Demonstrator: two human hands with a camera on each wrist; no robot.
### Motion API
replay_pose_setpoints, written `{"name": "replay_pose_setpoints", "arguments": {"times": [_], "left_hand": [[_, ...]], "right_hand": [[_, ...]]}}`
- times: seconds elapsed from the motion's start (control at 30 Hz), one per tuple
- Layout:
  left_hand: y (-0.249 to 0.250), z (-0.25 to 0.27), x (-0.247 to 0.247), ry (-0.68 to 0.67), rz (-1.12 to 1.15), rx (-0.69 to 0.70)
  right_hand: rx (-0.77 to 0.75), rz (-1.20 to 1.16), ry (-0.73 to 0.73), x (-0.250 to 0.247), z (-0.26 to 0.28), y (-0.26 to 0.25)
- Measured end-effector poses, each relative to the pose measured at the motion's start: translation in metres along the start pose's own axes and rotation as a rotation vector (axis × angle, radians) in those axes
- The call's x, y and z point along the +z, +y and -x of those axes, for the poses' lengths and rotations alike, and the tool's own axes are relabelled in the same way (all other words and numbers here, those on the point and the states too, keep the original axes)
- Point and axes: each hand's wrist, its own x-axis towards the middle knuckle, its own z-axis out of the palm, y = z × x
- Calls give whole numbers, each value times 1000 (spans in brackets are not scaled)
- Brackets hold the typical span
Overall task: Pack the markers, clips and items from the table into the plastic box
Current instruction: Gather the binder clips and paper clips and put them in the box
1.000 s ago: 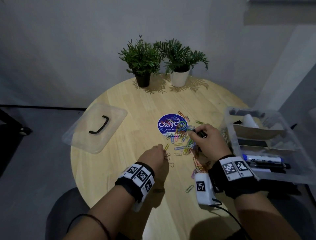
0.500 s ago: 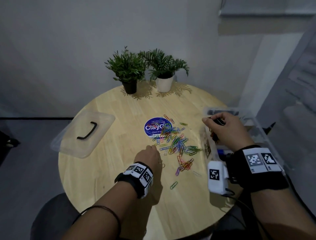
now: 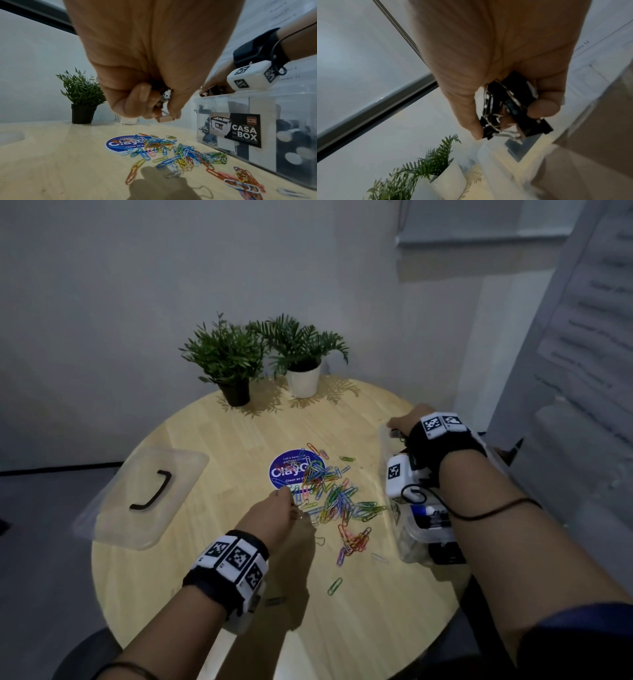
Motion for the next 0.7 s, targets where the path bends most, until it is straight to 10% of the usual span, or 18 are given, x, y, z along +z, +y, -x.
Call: {"name": "replay_pose_setpoints", "arguments": {"times": [0.47,0.7], "left_hand": [[-12,17,11,-91,66,-28],[24,15,-21,48,167,84]], "right_hand": [[-97,500,-81,7,-10,5],[-253,-36,75,-34,95,23]]}}
